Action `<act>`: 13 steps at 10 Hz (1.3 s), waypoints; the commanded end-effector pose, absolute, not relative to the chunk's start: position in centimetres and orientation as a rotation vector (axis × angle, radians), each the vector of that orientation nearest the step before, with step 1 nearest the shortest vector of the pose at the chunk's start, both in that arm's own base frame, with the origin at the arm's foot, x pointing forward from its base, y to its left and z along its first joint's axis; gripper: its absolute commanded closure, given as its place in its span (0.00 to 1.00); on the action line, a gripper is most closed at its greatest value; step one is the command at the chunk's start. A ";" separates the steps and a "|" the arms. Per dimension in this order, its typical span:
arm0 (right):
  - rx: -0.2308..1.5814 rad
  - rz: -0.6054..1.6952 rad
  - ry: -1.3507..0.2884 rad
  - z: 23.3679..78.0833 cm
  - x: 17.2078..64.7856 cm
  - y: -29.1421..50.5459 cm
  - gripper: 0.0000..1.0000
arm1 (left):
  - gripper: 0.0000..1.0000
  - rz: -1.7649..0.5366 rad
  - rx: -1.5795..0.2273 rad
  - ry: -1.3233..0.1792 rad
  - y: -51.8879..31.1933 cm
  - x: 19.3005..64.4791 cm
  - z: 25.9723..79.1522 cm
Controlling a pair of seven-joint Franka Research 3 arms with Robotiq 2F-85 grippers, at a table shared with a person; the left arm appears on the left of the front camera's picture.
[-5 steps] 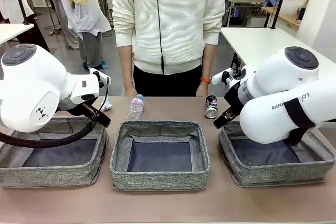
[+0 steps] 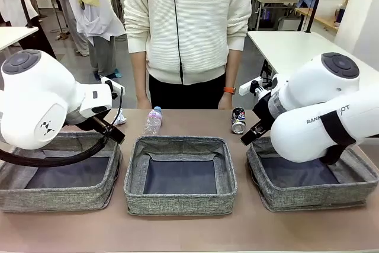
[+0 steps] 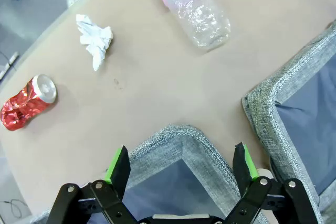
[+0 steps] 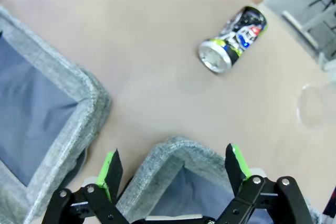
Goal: Sort the waste into the appropriate baskets.
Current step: Pick up the waste item pointed out by the person.
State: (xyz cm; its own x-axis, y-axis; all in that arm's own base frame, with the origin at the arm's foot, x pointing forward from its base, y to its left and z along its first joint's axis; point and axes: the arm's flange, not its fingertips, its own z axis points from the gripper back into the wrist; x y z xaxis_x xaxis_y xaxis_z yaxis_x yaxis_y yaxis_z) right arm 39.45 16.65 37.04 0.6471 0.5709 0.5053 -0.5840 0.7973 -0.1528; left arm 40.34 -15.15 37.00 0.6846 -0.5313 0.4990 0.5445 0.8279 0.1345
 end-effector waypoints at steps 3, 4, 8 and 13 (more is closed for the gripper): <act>0.025 0.656 -0.566 37.1 39.5 16.6 0.00 | 0.00 -0.603 -0.025 -0.551 -15.2 40.3 37.0; 0.025 0.656 -0.566 37.1 39.5 16.6 0.00 | 0.00 -0.603 -0.025 -0.551 -15.2 40.3 37.0; -0.014 0.693 -0.507 40.3 38.7 16.2 0.00 | 0.00 -0.616 -0.032 -0.558 -13.7 38.8 40.9; 0.050 0.672 -0.648 49.8 34.6 15.2 0.00 | 0.00 -0.577 -0.101 -0.659 -13.1 35.0 51.7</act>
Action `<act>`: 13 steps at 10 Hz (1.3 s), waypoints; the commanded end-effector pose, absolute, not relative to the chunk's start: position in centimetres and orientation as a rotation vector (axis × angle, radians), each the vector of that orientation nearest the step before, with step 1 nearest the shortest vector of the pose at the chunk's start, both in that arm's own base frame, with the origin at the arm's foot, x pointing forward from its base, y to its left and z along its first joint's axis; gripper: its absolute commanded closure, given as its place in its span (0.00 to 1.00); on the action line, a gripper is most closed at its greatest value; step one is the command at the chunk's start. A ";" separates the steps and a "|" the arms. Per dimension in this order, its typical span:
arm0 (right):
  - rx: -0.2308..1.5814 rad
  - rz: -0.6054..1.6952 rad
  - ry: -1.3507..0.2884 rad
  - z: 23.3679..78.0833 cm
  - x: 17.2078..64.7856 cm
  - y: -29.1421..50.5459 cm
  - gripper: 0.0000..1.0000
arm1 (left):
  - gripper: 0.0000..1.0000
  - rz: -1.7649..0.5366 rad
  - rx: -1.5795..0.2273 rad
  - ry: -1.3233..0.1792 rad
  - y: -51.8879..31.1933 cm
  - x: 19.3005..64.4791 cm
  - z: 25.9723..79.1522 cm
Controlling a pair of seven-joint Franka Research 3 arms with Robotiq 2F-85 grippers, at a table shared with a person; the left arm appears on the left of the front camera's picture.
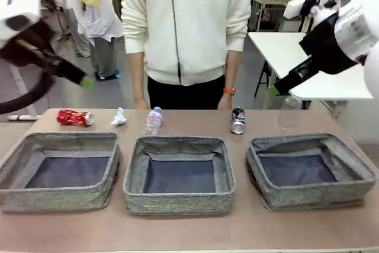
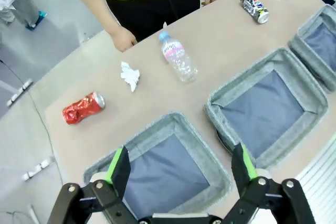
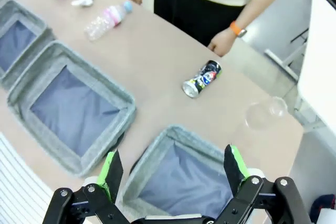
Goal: Sort the waste into the appropriate baskets.
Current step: Pick up the waste item pointed out by the person.
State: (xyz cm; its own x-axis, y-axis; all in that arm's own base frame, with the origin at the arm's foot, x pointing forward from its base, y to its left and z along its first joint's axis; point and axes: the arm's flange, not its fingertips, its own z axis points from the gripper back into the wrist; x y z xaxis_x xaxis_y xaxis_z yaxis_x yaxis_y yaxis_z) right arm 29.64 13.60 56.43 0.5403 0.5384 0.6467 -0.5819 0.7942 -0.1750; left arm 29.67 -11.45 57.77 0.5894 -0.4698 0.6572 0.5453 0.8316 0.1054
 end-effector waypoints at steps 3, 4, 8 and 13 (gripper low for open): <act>0.107 0.683 -0.614 53.1 32.5 14.9 0.00 | 0.00 -0.633 -0.154 -0.619 -11.5 30.0 57.2; 0.183 0.675 -0.597 53.0 32.5 14.1 0.00 | 0.00 -0.671 -0.265 -0.550 -10.4 29.9 57.7; 1.022 0.462 -0.586 54.2 27.9 0.9 0.00 | 0.00 -0.662 -0.965 -0.453 5.0 28.1 56.4; 1.464 -0.207 -0.535 48.1 28.8 -21.8 0.00 | 0.00 -0.213 -1.423 -0.618 15.7 26.3 44.9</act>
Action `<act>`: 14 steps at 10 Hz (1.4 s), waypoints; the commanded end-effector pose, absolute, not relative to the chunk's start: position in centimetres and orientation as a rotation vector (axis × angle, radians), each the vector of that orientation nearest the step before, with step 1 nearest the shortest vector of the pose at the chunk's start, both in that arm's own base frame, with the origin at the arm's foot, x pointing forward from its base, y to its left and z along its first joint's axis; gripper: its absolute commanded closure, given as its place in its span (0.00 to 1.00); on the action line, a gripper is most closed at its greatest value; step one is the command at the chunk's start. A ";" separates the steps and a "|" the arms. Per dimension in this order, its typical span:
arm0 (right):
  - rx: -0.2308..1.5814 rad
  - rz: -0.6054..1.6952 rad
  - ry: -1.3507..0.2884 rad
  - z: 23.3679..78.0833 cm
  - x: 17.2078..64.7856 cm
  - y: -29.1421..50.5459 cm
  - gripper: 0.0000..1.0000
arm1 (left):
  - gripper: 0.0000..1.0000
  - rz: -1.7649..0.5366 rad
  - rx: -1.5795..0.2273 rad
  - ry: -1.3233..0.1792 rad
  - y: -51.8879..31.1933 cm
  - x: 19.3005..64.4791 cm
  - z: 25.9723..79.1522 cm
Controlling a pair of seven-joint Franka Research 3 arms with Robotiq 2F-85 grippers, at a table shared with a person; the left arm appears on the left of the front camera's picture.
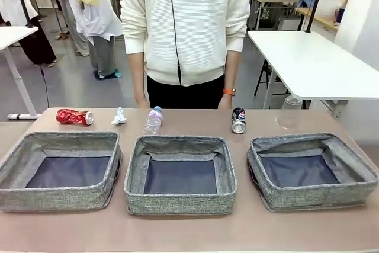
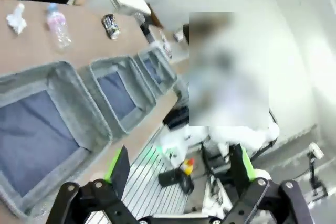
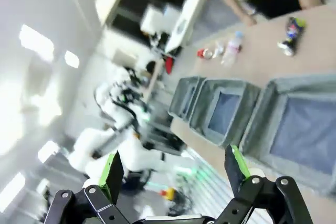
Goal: Sort the waste into the appropriate baskets.
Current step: Pick up the waste item pointed out by the person.
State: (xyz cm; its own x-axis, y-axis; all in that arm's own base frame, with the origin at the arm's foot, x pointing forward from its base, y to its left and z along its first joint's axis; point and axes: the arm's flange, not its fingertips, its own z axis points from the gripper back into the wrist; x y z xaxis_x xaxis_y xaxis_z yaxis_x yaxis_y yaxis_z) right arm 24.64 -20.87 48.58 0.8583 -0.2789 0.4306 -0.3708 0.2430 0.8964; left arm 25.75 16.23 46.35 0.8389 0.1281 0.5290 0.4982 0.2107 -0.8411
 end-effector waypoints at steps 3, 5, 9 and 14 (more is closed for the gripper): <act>1.402 -0.103 -0.564 46.3 25.4 -24.1 0.00 | 0.00 -0.277 -1.353 -0.559 16.2 25.7 46.4; 1.402 -0.103 -0.564 46.3 25.4 -24.1 0.00 | 0.00 -0.277 -1.353 -0.559 16.2 25.7 46.4; 1.402 -0.103 -0.564 46.3 25.4 -24.1 0.00 | 0.00 -0.277 -1.353 -0.559 16.2 25.7 46.4; 1.402 -0.103 -0.564 46.3 25.4 -24.1 0.00 | 0.00 -0.277 -1.353 -0.559 16.2 25.7 46.4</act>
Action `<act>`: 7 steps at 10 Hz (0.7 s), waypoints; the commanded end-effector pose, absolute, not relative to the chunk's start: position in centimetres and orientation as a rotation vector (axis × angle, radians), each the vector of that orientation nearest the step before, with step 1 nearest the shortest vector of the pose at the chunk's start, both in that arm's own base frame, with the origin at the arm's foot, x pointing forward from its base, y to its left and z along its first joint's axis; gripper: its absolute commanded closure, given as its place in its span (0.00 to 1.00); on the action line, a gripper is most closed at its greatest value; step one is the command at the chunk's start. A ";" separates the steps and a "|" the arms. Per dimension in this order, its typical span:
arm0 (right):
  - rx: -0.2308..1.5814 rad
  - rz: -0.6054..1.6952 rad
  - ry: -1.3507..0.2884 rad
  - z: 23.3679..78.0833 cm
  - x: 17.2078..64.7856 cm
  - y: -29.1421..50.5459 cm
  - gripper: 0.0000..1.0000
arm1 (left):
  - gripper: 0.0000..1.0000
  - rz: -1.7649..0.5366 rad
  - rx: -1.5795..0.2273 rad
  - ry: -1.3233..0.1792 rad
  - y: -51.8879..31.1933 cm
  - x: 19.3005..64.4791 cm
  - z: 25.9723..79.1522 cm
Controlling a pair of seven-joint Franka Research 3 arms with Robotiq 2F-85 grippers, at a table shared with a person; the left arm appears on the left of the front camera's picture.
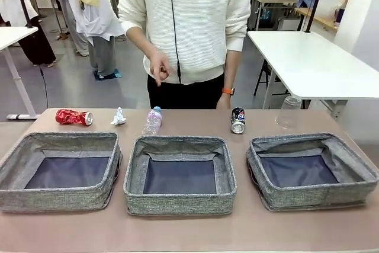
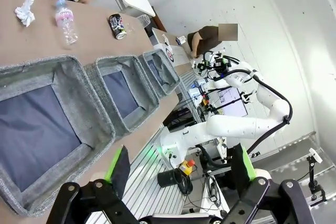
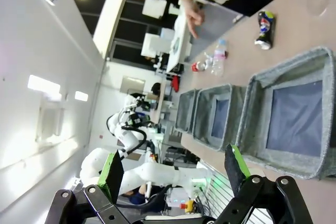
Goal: Sort the waste into the appropriate baskets.
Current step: Pick up the waste item pointed out by the person.
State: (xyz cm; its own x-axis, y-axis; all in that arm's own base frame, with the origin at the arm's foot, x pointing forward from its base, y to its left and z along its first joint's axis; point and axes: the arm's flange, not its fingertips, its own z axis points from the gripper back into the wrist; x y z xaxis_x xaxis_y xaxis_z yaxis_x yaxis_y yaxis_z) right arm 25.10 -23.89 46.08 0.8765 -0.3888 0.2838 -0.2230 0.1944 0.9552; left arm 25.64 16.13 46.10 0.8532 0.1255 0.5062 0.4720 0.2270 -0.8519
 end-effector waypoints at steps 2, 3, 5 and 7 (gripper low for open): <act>1.402 -0.103 -0.564 46.3 25.4 -24.1 0.00 | 0.00 -0.277 -1.353 -0.559 16.2 25.7 46.4; 1.402 -0.103 -0.564 46.3 25.4 -24.1 0.00 | 0.00 -0.277 -1.353 -0.559 16.2 25.7 46.4; 1.402 -0.103 -0.564 46.3 25.4 -24.1 0.00 | 0.00 -0.277 -1.353 -0.559 16.2 25.7 46.4; 1.402 -0.103 -0.564 46.3 25.4 -24.1 0.00 | 0.00 -0.277 -1.353 -0.559 16.2 25.7 46.4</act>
